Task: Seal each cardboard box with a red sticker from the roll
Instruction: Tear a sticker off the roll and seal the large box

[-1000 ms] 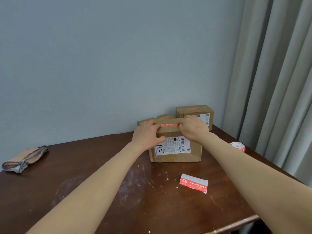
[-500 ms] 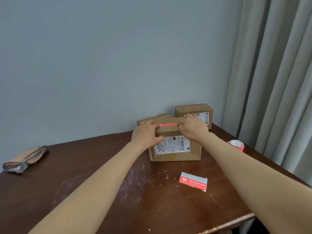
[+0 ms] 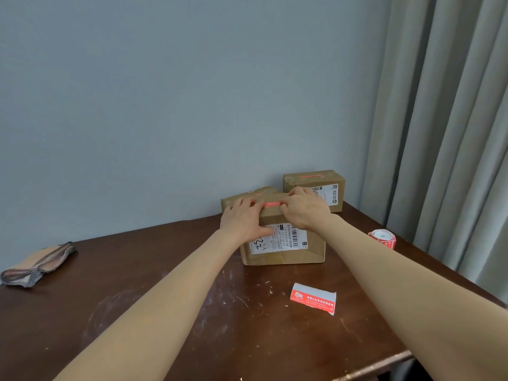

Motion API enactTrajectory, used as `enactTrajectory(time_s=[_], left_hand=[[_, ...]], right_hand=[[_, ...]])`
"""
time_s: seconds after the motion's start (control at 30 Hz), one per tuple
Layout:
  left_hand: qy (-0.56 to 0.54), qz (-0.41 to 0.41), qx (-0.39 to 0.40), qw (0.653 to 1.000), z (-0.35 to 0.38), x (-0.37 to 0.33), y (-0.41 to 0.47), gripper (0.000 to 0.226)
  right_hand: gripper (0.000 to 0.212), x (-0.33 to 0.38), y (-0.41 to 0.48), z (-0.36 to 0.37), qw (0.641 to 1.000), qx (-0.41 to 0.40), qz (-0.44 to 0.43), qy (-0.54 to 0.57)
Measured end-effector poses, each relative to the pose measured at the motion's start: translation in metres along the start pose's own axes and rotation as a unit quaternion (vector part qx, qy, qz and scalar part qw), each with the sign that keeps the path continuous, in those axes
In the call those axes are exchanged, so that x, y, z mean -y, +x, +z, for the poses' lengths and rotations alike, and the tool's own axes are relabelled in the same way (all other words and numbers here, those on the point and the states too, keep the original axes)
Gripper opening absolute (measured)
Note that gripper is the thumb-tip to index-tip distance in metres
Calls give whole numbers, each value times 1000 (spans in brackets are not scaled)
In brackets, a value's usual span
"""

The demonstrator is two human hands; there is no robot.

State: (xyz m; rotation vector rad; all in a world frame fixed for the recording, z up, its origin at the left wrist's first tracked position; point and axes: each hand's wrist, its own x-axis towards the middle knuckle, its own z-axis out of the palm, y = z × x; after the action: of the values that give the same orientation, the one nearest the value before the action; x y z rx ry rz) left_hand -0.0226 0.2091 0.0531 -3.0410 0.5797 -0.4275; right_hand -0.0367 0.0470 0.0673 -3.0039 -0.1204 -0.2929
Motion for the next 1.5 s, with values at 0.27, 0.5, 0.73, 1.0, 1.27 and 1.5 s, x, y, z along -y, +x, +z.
enactTrajectory(time_s=[0.27,0.5,0.73,1.0,1.27,1.5], left_hand=[[-22,-28,-9,999,-2,4,-6,75],[-35,-27,-8,999,0,3,-13,80],[-157,-64,-1,985,-3,9,-18,91],[-435,-157,28,886,4,22,-34,33],[-464,-185,152,853,7,12,-45,44],[-551,-226,61,801,-28,19,-29,30]], right_hand=[[46,-5,-8,-4,1000,-10,16,9],[46,-9,-18,-5,1000,-9,8,6],[68,-15,-24,-18,996,4,28,86],[107,-45,-35,5,884,24,204,419],[33,-32,-54,14,902,121,246,334],[21,-38,-38,-12,873,-15,256,414]])
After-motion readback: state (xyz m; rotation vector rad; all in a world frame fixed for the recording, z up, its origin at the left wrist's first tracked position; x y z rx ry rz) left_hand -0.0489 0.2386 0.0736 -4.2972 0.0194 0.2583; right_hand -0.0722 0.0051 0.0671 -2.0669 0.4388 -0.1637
